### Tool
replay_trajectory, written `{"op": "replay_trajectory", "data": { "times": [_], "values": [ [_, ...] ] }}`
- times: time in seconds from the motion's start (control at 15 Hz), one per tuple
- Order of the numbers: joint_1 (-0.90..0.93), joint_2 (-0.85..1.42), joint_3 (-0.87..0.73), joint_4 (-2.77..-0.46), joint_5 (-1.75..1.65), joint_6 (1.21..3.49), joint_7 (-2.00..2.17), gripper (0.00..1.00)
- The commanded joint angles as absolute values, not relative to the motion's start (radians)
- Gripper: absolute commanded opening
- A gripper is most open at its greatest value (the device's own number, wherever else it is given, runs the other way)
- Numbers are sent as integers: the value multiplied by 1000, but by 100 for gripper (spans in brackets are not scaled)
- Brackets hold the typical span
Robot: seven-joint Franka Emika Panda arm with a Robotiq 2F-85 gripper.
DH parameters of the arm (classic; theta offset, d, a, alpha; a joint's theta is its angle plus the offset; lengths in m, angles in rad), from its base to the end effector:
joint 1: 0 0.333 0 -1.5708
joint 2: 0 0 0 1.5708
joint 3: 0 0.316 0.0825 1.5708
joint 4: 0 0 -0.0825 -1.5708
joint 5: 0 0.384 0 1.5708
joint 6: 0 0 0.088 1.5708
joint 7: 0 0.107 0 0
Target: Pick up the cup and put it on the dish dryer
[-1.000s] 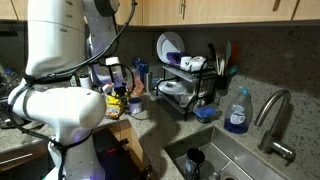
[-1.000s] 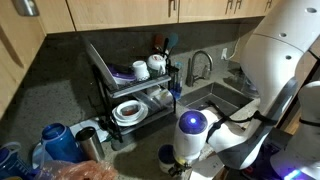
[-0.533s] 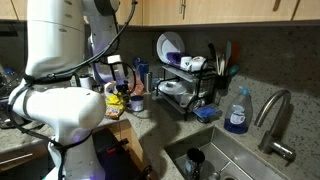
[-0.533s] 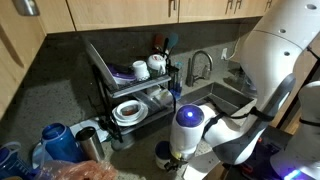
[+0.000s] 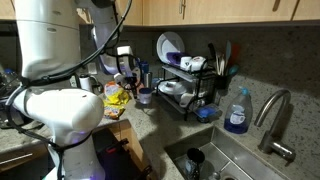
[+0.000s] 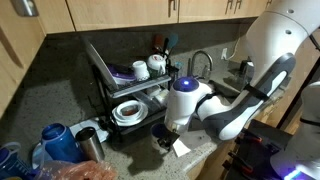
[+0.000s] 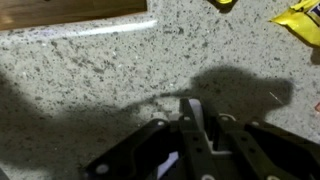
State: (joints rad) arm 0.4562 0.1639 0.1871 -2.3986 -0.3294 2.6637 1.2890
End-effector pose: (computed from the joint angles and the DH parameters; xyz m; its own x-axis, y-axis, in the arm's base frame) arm 0.4014 0.3139 0.2584 0.9198 -0.3550 0.1671 -0.3532 -0.9346 -0.0414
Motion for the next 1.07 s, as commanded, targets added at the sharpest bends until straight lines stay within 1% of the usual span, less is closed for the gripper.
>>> {"op": "replay_trajectory", "data": {
  "times": [0.0, 0.53, 1.0],
  "values": [
    [414, 66, 208, -2425, -271, 2630, 1254, 4],
    [328, -76, 216, -2443, -345, 2560, 1306, 4],
    [230, -93, 217, -2449, -467, 2584, 1349, 4]
  ]
}}
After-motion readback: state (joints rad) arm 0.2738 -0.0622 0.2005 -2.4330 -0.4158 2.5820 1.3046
